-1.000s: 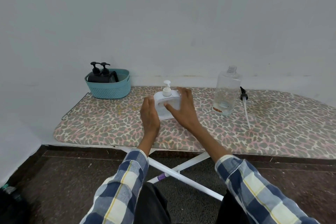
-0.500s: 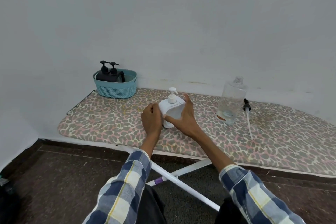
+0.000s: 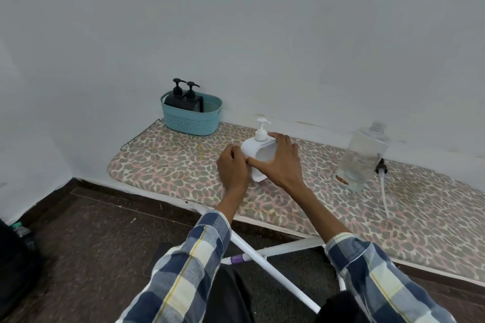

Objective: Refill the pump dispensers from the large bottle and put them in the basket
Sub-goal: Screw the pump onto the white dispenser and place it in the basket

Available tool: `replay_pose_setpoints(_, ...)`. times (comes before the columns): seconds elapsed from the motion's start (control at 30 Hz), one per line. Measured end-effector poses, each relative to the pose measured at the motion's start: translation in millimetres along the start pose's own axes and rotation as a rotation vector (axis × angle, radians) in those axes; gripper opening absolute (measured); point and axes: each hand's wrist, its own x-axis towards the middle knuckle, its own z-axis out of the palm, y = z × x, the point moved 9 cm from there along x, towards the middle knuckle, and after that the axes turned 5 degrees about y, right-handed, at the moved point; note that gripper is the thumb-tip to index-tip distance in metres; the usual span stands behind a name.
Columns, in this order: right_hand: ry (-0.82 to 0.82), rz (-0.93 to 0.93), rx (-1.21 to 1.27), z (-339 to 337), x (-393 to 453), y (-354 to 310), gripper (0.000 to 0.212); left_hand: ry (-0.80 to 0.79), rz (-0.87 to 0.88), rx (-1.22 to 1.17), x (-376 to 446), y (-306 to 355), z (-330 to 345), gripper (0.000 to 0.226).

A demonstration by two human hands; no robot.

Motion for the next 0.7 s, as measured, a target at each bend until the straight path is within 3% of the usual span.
replay_pose_setpoints(0.13, -0.027, -0.096, 0.113, 15.7, 26.5, -35.2, 0.104, 0.018, 0.158, 0.116, 36.5, 27.1, -23.6, 0.036)
replay_pose_setpoints(0.27, -0.033, -0.118, 0.278, 34.2, 64.9, -64.5, 0.1, 0.05, 0.368, 0.301, 89.3, 53.0, -48.3, 0.016)
replay_pose_setpoints(0.5, -0.1, -0.168, 0.413, 63.8, 142.1, -99.0, 0.105, -0.11, 0.527, 0.603, 146.9, 56.9, -50.6, 0.057)
replay_pose_setpoints(0.7, -0.139, -0.158, 0.477, 91.1, 181.8, -108.0, 0.099, -0.163, 0.616, 0.974, 156.5, 38.1, -36.9, 0.069)
